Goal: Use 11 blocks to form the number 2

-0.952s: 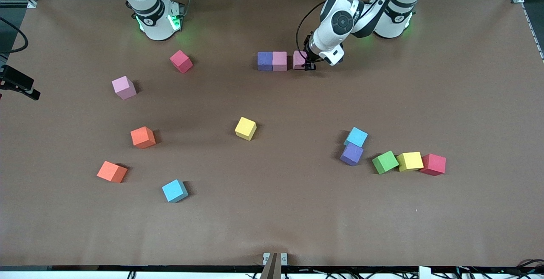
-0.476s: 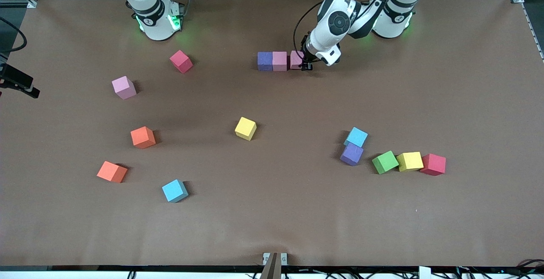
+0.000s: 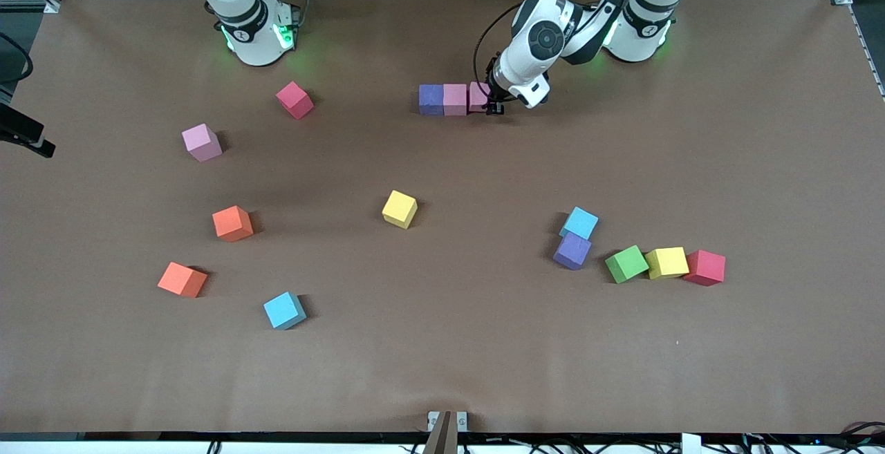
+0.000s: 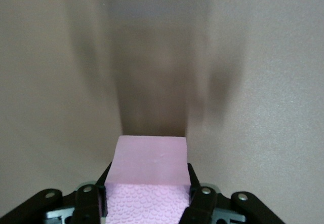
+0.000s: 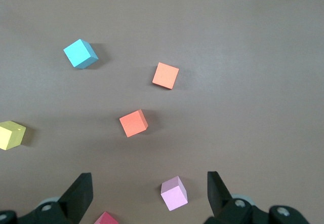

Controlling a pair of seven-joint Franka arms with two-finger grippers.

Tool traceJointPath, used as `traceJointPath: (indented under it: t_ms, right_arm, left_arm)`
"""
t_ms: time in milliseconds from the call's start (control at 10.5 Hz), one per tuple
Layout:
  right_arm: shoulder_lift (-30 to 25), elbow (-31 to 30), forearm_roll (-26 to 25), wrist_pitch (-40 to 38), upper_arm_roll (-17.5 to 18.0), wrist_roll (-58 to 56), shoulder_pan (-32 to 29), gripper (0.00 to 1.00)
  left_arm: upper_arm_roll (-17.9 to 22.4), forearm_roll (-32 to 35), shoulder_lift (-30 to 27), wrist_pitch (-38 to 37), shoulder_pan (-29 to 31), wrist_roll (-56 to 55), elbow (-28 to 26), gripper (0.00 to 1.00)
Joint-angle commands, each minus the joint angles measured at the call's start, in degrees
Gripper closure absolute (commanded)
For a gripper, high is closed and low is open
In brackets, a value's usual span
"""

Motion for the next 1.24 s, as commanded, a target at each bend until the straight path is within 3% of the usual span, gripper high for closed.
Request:
traceJointPath:
  t_ms: [0,571,857,952,1048,1143]
  right_arm:
    - [0.2,1.1,0.2,-1.1,0.7,0.4,-1.3,0.0]
    - [0.0,1.1,-2.0,-2.5,1.8,-0.7,-0.3,0.0]
    - [-0.1,1.0,-4.3,-2.7,2.5,-0.7,1.2,0.0]
    - [-0.1,1.0,-6.3,-2.7,2.5,-0.2,3.0,0.0]
    - [-0.2,1.0,-6.5,-2.7,2.5,0.1,3.4,0.0]
    - [-0.3,1.0,-6.2,-2.7,2.5,0.3,3.4,0.0]
  left_arm:
    - [0.7,-1.5,1.0,0.8,-0.9,0.2,0.8,1.0]
    - [1.7,-1.3,2.9,1.2,-1.4,0.4,2.3,1.0]
    - [7.2,-1.1,4.1,1.2,-6.5,0.5,3.1,1.0]
    - [7.2,-1.1,4.2,1.2,-6.9,0.5,3.2,0.87]
    - [7.2,-1.0,4.1,1.2,-7.1,0.5,3.2,0.85]
    - [7.2,-0.8,4.1,1.2,-7.8,0.6,3.1,0.56]
